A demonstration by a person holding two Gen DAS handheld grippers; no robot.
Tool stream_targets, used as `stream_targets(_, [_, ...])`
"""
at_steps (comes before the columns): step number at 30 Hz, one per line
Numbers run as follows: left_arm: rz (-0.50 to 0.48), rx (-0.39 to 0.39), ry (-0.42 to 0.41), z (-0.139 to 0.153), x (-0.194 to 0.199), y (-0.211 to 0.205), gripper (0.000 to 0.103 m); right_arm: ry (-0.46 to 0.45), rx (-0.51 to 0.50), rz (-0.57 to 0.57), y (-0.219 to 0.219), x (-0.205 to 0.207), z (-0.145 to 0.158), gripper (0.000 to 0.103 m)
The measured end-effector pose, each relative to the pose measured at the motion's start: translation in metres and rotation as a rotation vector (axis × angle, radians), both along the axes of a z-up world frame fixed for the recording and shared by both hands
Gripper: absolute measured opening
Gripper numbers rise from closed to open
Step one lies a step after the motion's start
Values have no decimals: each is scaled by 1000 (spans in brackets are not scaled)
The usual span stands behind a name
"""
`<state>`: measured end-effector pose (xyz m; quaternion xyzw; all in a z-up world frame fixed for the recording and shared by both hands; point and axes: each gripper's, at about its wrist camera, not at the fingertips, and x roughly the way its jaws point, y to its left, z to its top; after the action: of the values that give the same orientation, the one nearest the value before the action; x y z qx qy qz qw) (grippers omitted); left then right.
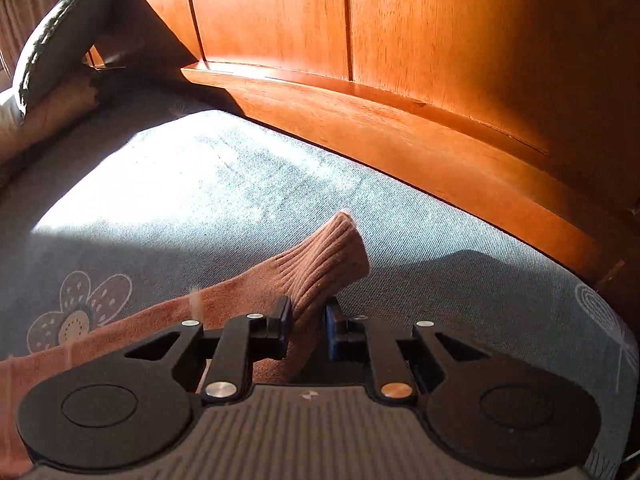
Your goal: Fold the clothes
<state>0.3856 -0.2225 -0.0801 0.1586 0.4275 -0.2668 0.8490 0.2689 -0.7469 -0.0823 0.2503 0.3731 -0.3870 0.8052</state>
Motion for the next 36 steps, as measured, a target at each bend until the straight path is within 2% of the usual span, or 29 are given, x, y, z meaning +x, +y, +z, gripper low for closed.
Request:
stream_targets(2, [-11, 0, -4, 0, -1, 0, 99, -17, 29, 5, 12, -3, 4, 37])
stream_targets(7, [-51, 7, -14, 0, -3, 1, 99, -60, 101, 18, 42, -9, 13, 37])
stream_targets(11, [-71, 7, -18, -1, -6, -2, 99, -134, 209, 243, 99, 17, 17, 37])
stream_targets(21, [-52, 4, -3, -6, -2, 2, 100, -233, 406, 695, 228, 107, 2, 37])
stream_targets(24, [-35, 25, 26, -12, 1, 6, 100, -173, 346, 691, 229, 113, -9, 37])
stream_targets(27, [-19, 46, 55, -19, 4, 10, 100, -117, 296, 668, 224, 115, -18, 22])
stream_targets(28, [-13, 52, 65, -21, 5, 11, 100, -109, 298, 655, 219, 114, -18, 22])
stream_targets(31, [44, -10, 137, -25, 13, 26, 101, -63, 241, 638, 215, 110, -9, 27])
stream_targets(33, [43, -15, 138, -26, 12, 29, 102, -57, 188, 635, 216, 107, -2, 29])
stream_targets(36, [38, -13, 137, -28, 11, 28, 102, -57, 177, 672, 222, 110, -4, 34])
